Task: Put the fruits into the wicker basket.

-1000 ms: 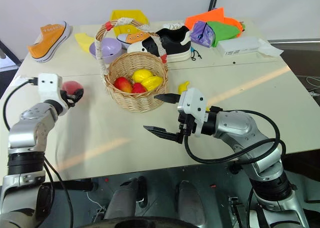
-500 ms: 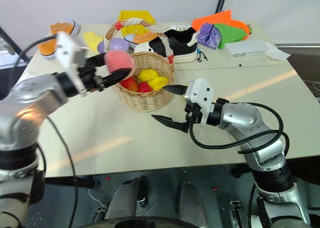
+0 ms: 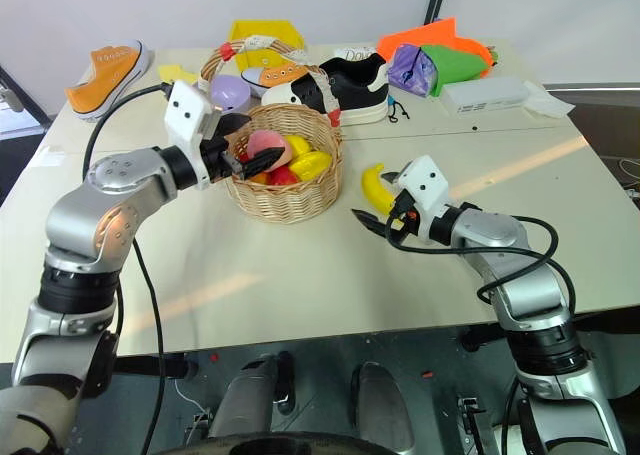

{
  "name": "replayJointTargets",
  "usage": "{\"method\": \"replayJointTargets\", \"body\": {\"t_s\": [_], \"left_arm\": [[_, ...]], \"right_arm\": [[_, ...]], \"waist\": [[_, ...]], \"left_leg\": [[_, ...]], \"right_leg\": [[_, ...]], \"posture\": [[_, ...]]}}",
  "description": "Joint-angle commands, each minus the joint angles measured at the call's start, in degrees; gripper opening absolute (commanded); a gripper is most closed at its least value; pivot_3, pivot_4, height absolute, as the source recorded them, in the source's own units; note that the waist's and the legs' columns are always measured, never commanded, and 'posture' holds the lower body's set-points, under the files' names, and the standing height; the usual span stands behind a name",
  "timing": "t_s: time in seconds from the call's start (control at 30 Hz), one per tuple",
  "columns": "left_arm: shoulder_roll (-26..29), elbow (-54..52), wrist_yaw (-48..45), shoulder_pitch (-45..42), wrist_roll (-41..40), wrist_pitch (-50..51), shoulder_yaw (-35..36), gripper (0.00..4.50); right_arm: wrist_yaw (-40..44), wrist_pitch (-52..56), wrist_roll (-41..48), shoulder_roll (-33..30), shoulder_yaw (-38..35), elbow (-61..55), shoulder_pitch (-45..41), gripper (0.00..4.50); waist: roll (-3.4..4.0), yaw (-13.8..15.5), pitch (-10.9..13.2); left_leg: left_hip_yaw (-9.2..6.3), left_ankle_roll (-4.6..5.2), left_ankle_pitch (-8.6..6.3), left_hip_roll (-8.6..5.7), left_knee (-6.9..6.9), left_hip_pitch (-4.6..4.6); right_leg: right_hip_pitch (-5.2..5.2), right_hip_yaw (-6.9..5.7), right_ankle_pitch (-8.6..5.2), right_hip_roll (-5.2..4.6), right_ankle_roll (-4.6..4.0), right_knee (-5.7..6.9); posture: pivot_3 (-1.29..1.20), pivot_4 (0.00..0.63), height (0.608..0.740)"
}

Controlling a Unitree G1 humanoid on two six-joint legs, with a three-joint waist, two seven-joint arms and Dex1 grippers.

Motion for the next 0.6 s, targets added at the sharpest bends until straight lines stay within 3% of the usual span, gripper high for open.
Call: {"method": "replayJointTargets", "body": {"t_s": [0.03,0.17,0.27,0.43,0.47,0.6], "left_arm": [[1.6,-6.6,-2.6,2.5,-2.1,-0.3,1.7,4.42],[3.5,-12.7,-6.5,7.9,-6.5,1.2,2.8,4.42],[5.3,-17.1,-8.5,12.1,-8.1,1.2,2.6,4.5],[6.1,-19.5,-7.7,14.7,-8.9,1.7,3.2,4.5],[6.1,-19.6,-7.3,15.0,-9.1,1.9,3.6,4.5],[6.8,-18.7,-6.6,16.2,-8.4,1.1,5.4,4.5]], "right_arm": [[-2.9,-1.8,-3.3,2.2,0.3,6.7,-3.7,4.5],[-3.3,-2.0,-5.1,4.1,0.9,13.9,-6.6,4.5],[-3.6,-0.9,-5.2,5.4,0.4,17.0,-8.0,3.55],[-3.4,0.0,-5.3,6.1,0.1,17.2,-8.3,1.07],[-3.5,0.5,-5.1,6.1,-0.1,16.8,-8.3,0.74],[-2.5,0.6,-5.5,4.5,-0.2,13.5,-7.5,0.74]], "waist": [[0.0,-0.1,0.0],[0.01,0.1,0.0],[0.01,-0.2,0.0],[0.02,0.0,0.0],[0.02,0.0,0.0],[0.04,0.0,0.0]], "left_leg": [[0.0,0.0,0.0,0.0,0.0,0.01],[0.0,-0.01,0.01,-0.01,0.0,-0.01],[0.0,-0.01,0.01,0.0,-0.03,0.01],[-0.01,-0.02,0.02,0.0,-0.01,0.02],[-0.01,-0.02,0.01,0.0,-0.01,0.01],[-0.02,-0.02,0.02,0.01,-0.01,0.02]], "right_leg": [[0.0,0.0,0.0,0.0,0.0,0.01],[0.0,0.01,0.0,0.0,0.0,0.01],[0.01,0.02,0.0,0.0,0.01,0.01],[0.02,0.01,0.0,0.02,0.0,0.02],[0.02,0.02,0.0,0.02,-0.01,0.01],[0.01,0.01,0.0,0.03,0.0,0.02]], "posture": [[0.0,0.15,0.74],[0.0,0.15,0.74],[0.0,0.15,0.74],[0.0,0.15,0.74],[0.0,0.15,0.74],[0.0,0.15,0.74]]}}
